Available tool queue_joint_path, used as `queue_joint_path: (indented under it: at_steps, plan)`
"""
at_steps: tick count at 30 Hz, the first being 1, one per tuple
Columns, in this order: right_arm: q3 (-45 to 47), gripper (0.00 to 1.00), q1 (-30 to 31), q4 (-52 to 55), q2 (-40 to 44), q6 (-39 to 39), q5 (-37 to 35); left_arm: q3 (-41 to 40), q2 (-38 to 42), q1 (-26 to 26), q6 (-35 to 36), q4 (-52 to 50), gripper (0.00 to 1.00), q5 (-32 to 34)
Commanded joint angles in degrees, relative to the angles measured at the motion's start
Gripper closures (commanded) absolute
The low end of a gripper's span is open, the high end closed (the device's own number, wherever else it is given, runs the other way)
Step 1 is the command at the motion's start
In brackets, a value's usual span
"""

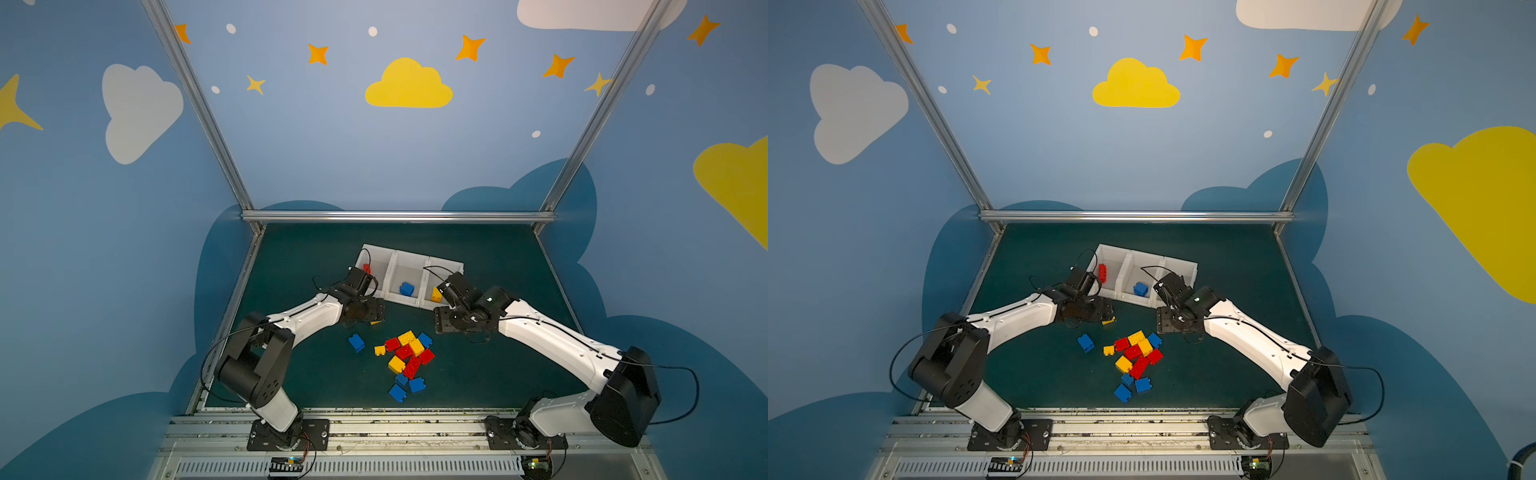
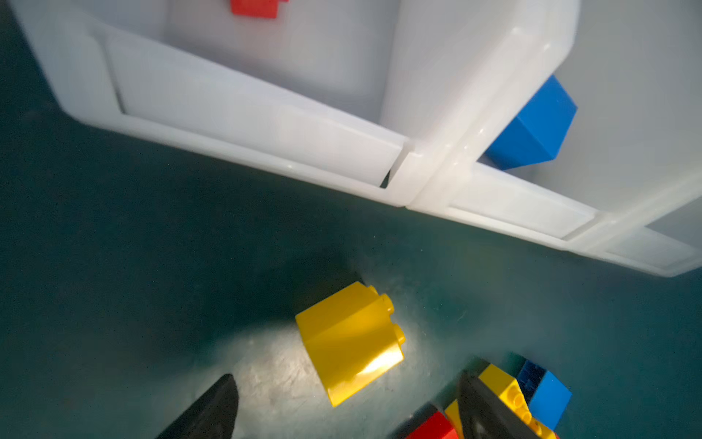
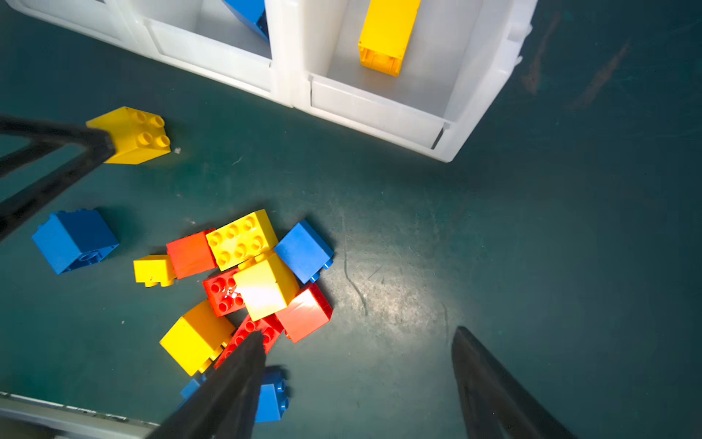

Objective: Sort the legos into containers by color
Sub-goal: Pick up the lego from the center of the table.

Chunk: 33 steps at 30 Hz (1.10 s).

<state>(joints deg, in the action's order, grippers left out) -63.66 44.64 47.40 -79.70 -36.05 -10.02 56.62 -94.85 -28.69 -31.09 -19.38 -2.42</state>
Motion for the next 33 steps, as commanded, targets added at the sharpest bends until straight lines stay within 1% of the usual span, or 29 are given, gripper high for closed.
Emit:
queue_joint_path:
  at_steps: [1,7,11,16,18,25,29,33]
  plan:
    - [-1.8,0.23,-0.2,0.8,0.8,-0.4,0.5,2.7,-2.8,-0.8,0.8,-3.1,0.11,0.2]
    - [-1.3,0.23,-0.2,1.0,1.8,-0.3,1.0,6.1,-7.7,-1.4,2.1,-4.5,0.13,1.1]
    - [-0.6,0.23,-0.2,0.7,2.0,-1.0,1.4,8.5,-10.2,-1.9,2.7,-4.8,0.16,0.6]
    - [0.5,0.24,-0.2,0.3,2.8,-2.0,1.3,11.6,-13.0,-3.1,3.9,-6.0,0.24,0.9]
    - [1.0,0.24,-0.2,0.4,3.5,-2.3,0.9,12.2,-13.8,-3.5,4.1,-6.5,0.29,1.1]
    - [1.9,0.26,-0.2,1.5,5.8,-3.3,-0.7,10.9,-13.7,-4.1,4.0,-5.8,0.47,1.4]
    - [2.7,0.27,-0.2,1.2,6.7,-4.3,-1.2,10.7,-13.2,-4.2,4.3,-5.7,0.5,1.4]
    - [2.7,0.27,-0.3,1.6,7.4,-4.5,-1.5,11.4,-11.9,-4.7,4.6,-5.6,0.51,-0.5]
